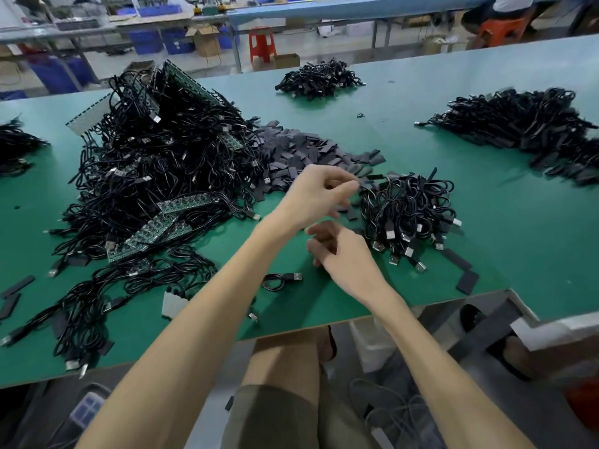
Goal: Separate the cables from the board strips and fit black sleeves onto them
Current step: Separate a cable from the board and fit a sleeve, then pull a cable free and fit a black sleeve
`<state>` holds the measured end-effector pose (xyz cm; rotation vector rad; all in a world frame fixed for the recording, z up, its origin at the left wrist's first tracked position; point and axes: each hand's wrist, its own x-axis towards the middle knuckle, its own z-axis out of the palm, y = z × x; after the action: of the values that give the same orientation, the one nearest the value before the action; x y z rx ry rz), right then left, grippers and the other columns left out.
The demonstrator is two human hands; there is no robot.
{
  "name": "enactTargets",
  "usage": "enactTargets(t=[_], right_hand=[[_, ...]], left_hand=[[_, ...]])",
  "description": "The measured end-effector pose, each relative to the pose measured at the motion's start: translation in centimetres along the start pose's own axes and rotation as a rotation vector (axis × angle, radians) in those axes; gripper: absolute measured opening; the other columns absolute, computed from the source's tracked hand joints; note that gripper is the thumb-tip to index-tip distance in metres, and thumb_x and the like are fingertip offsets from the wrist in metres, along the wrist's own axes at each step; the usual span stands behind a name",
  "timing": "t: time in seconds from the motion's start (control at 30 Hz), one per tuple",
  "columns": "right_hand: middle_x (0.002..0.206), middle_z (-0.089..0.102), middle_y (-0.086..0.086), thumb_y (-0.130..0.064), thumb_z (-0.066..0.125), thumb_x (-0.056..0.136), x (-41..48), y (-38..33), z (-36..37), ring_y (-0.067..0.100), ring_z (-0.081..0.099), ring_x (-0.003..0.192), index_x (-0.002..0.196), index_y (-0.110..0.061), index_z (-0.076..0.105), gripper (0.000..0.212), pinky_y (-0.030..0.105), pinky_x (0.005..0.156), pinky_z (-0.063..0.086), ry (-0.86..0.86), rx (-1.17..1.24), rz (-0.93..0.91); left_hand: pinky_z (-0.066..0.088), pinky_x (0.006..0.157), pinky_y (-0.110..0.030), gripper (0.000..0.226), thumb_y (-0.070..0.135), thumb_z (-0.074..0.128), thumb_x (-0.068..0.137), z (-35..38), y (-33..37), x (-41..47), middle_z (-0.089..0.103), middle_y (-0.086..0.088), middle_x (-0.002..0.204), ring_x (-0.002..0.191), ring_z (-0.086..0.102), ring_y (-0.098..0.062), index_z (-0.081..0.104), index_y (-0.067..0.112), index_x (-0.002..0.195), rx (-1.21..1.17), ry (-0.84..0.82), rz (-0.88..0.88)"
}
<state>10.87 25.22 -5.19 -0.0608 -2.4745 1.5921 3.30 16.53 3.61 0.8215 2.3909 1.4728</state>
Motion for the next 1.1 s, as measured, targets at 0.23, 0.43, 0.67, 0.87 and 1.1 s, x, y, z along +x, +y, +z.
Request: enactTargets(t=[0.23, 0.43, 0.67, 0.87, 1.1], right_hand=[[0.091, 0.071, -0.002, -0.017, 0.065, 0.099, -0.3, 0.2, -0.1, 0.008, 0.069, 0.065, 0.110, -0.017, 0.068, 0.012, 0.017, 0.071, 0.052, 0.000, 0.024, -0.039], [0.093, 0.072, -0.006, -0.022, 0.068, 0.099, -0.4, 0.2, -0.3, 0.008, 0.069, 0.067, 0.106, -0.022, 0.070, 0.008, 0.015, 0.073, 0.052, -0.045, 0.028, -0.061], [0.090, 0.073, -0.003, -0.029, 0.066, 0.101, -0.5, 0.2, -0.4, 0.008, 0.069, 0.070, 0.106, -0.024, 0.071, 0.009, 0.015, 0.070, 0.051, -0.057, 0.042, -0.054], [0.102, 0.070, -0.006, -0.048, 0.053, 0.102, -0.3, -0.2, -0.6, 0.005, 0.069, 0.079, 0.119, -0.024, 0.060, 0.030, 0.023, 0.059, 0.051, 0.040, 0.188, 0.000], [0.094, 0.077, -0.005, -0.049, 0.065, 0.096, -0.2, -0.1, -0.6, 0.010, 0.070, 0.086, 0.105, -0.023, 0.073, 0.029, 0.015, 0.073, 0.049, -0.097, 0.131, -0.033]], left_hand=[[0.048, 0.072, -0.019, 0.012, 0.020, 0.072, 0.094, -7.1, -5.1, -6.0, 0.073, 0.011, 0.090, 0.076, 0.067, -0.002, 0.078, 0.024, 0.104, 0.405, -0.017, -0.060], [0.054, 0.081, -0.026, 0.022, 0.048, 0.081, 0.081, -11.0, -5.3, -10.6, 0.074, 0.015, 0.091, 0.087, 0.067, -0.001, 0.076, 0.032, 0.095, 0.580, -0.282, -0.257], [0.047, 0.091, -0.035, 0.007, 0.022, 0.080, 0.088, -9.0, -6.0, -10.3, 0.073, 0.010, 0.090, 0.085, 0.064, -0.007, 0.077, 0.023, 0.095, 0.623, -0.185, -0.178], [0.051, 0.066, -0.025, 0.010, 0.008, 0.077, 0.088, -5.0, -6.5, -8.4, 0.075, 0.000, 0.082, 0.065, 0.061, -0.004, 0.078, 0.018, 0.087, 0.072, 0.328, -0.009], [0.061, 0.066, -0.035, 0.004, 0.013, 0.078, 0.089, -2.7, -6.3, -5.9, 0.076, 0.002, 0.077, 0.068, 0.070, -0.015, 0.077, 0.018, 0.090, -0.220, 0.495, -0.007]])
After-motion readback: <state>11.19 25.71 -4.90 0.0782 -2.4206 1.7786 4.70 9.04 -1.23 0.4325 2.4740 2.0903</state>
